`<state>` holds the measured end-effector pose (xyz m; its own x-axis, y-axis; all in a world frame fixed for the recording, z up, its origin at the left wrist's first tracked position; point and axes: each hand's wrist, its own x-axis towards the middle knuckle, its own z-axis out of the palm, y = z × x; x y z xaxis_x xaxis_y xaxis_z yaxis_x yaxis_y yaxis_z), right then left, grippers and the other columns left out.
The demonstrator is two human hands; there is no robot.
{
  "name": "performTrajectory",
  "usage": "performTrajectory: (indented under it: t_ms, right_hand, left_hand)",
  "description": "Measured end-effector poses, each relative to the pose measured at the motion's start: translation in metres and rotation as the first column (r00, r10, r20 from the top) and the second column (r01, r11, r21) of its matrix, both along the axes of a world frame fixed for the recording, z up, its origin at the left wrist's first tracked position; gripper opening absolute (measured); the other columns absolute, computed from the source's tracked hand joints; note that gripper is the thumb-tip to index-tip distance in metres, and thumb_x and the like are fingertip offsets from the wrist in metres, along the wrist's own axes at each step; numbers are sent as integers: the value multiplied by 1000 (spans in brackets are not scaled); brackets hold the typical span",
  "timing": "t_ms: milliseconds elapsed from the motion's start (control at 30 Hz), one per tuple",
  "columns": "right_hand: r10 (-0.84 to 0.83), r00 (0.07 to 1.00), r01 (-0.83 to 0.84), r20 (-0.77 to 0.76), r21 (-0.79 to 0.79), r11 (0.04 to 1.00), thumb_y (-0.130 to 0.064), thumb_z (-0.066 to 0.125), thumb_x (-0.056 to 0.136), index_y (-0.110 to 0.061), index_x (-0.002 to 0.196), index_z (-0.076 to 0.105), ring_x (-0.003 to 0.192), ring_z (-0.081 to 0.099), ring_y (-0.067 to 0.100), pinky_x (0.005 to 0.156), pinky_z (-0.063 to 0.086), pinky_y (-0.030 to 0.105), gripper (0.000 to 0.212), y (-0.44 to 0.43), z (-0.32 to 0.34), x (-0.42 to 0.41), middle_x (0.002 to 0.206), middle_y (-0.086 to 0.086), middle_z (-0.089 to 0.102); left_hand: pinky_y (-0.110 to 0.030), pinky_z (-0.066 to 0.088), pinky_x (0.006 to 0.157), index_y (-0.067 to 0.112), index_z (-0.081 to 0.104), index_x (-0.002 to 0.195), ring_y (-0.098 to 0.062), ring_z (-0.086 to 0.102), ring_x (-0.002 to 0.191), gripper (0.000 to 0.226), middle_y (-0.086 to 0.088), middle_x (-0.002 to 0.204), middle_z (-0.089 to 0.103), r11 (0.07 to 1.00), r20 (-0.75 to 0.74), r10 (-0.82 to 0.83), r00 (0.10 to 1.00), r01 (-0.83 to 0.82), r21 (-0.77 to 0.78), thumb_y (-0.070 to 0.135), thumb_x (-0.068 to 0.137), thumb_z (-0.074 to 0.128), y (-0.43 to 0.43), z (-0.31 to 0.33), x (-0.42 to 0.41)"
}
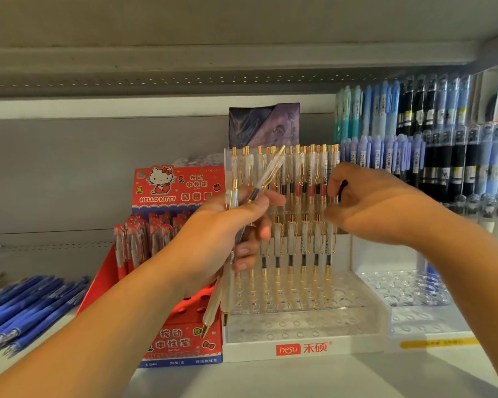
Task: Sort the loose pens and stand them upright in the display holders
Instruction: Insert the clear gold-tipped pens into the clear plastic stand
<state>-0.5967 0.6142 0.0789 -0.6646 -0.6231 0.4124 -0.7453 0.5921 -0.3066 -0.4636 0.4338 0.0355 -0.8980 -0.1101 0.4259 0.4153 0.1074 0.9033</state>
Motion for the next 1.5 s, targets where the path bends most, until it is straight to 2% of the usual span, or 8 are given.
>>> performTrajectory:
  t_ms: [100,200,267,500,700,900,1200,1500]
  right_hand:
    - [336,934,-273,123,-359,892,-14,66,88,-23,92,62,50,56,8,45,45,22,11,-3,-2,6,70,1,67]
    - [618,762,-422,195,-574,702,-22,75,83,-16,102,66,57,61,15,45,49,27,22,-4,-6,15,82,4,71]
    - [665,710,-415,233,-624,662,-33,75,72,-14,105,65,65,66,16,48,52,28,39,-7,-8,18,88,6,72]
    - [748,590,-305,304,-774,555,-20,71,72,-2,105,61,89,73,26,70,59,27,38,-13,-12,16,93,13,75]
    - [804,501,-162,320,-878,450,2,61,88,2,102,58,81,74,29,68,60,28,15,-11,-8,16,86,19,73]
    - [782,565,-27,263,-941,336,2,54,95,-3,103,62,81,70,26,67,60,34,12,-11,-4,12,91,15,70]
    - [596,765,-38,244,-907,420,2,55,94,-3,99,64,58,68,21,54,57,30,12,0,7,6,68,6,70]
    - [488,830,23,270,-891,453,6,58,90,-1,95,69,68,73,29,63,61,33,14,7,13,-5,76,14,73]
  left_hand:
    - [-21,32,38,15,72,102,-11,32,45,25,-4,68,52,999,39,-17,999,18,-28,30,89,58,3,-2,-1]
    - [-22,31,38,18,74,94,-11,32,45,22,-5,66,53,998,67,-32,997,36,-58,32,84,59,6,-4,-1]
    - [-22,31,38,17,73,92,-11,32,44,22,-4,65,52,997,75,-41,996,46,-66,33,85,59,7,-4,-1]
    - [-23,36,41,18,72,91,-11,36,46,21,-1,63,49,989,132,-35,991,54,-139,29,96,55,11,-5,-4]
    - [-22,38,43,12,69,96,-12,37,48,30,-3,64,47,994,115,-70,991,79,-71,38,90,55,11,-3,-4]
    - [-22,37,41,14,68,89,-13,36,48,25,-7,65,51,998,113,-66,991,64,23,36,85,58,9,0,0]
    - [-24,40,37,9,60,108,-14,43,40,41,-11,79,68,995,72,63,995,-57,-84,43,87,53,8,0,0]
    - [-18,28,35,13,64,105,-8,35,43,48,-2,87,59,974,10,225,974,-225,-3,52,78,57,9,1,-2]
